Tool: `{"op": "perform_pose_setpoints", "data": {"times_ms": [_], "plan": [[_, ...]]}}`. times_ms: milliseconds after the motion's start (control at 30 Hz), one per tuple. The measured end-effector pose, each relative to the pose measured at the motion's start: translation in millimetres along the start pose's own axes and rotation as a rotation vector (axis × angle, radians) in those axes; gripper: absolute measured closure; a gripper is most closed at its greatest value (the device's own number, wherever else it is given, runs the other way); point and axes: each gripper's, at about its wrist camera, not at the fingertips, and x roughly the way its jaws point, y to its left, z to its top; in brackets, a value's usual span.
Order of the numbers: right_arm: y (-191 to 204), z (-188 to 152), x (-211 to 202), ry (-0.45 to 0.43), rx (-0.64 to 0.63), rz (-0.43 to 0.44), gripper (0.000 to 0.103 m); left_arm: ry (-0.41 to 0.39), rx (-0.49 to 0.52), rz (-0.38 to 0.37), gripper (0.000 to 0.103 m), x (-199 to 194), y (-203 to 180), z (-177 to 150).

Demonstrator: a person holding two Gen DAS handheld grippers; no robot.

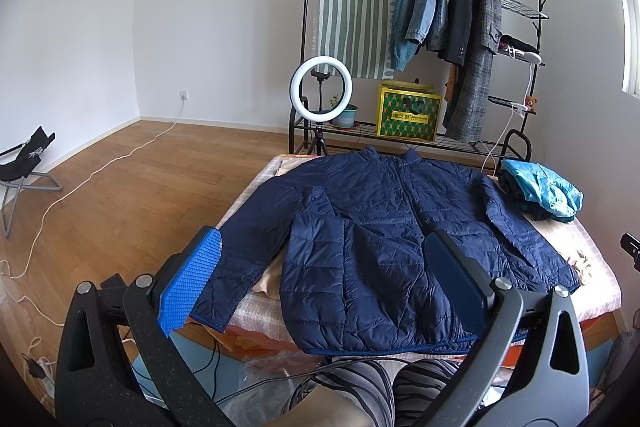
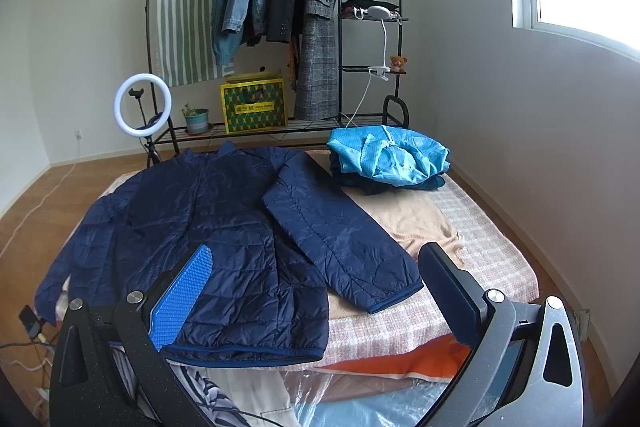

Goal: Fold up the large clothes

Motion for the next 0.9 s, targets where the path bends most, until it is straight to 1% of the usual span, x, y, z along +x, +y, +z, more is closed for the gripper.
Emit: {"op": "perform_pose_setpoints", "data": {"times_ms": [900], "plan": [[9.6,-1.1,6.9,0.014,-0.008,0.005,0.001,0.002,-0.005,-0.003,0.000,1.0,3.5,1.1]]}}
